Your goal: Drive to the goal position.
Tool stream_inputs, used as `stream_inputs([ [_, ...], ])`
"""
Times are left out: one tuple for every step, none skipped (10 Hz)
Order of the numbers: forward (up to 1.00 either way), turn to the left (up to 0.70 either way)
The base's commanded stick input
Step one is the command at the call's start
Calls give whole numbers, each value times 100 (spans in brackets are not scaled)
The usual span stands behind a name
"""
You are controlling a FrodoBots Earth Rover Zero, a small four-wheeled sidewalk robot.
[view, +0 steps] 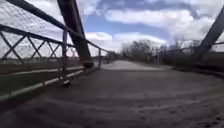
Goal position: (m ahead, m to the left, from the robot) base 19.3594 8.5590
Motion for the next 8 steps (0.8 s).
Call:
stream_inputs([
  [96,0],
  [95,0],
  [96,0],
  [95,0],
  [96,0],
  [96,0],
  [96,0],
  [96,0],
])
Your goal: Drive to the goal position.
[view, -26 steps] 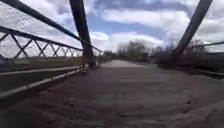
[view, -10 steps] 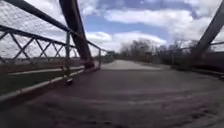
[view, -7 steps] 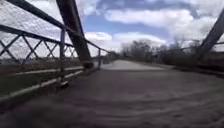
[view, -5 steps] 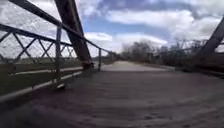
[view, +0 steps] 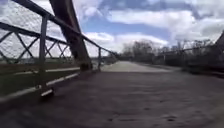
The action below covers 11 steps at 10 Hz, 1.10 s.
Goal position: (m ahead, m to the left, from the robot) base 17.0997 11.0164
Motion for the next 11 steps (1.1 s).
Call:
stream_inputs([
  [96,0],
  [96,0],
  [96,0],
  [96,0],
  [96,0],
  [96,0],
  [96,0],
  [96,0],
  [96,0],
  [95,0],
  [96,0],
])
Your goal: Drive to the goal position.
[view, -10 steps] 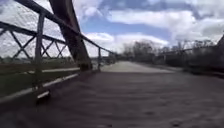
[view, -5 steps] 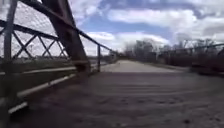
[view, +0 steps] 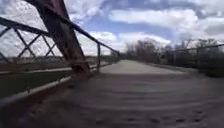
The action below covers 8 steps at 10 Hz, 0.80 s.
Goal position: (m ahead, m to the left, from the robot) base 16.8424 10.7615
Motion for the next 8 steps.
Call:
stream_inputs([
  [95,0],
  [95,0],
  [95,-2],
  [95,-33],
  [96,-38],
  [96,-27],
  [96,-13],
  [96,0],
])
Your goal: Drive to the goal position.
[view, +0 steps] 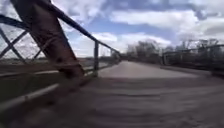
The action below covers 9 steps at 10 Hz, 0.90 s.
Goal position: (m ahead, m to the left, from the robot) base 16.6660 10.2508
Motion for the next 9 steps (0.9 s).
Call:
stream_inputs([
  [96,-33],
  [96,-38],
  [95,-38],
  [95,-38],
  [96,-38],
  [96,-5],
  [96,0],
  [95,0],
  [95,0],
])
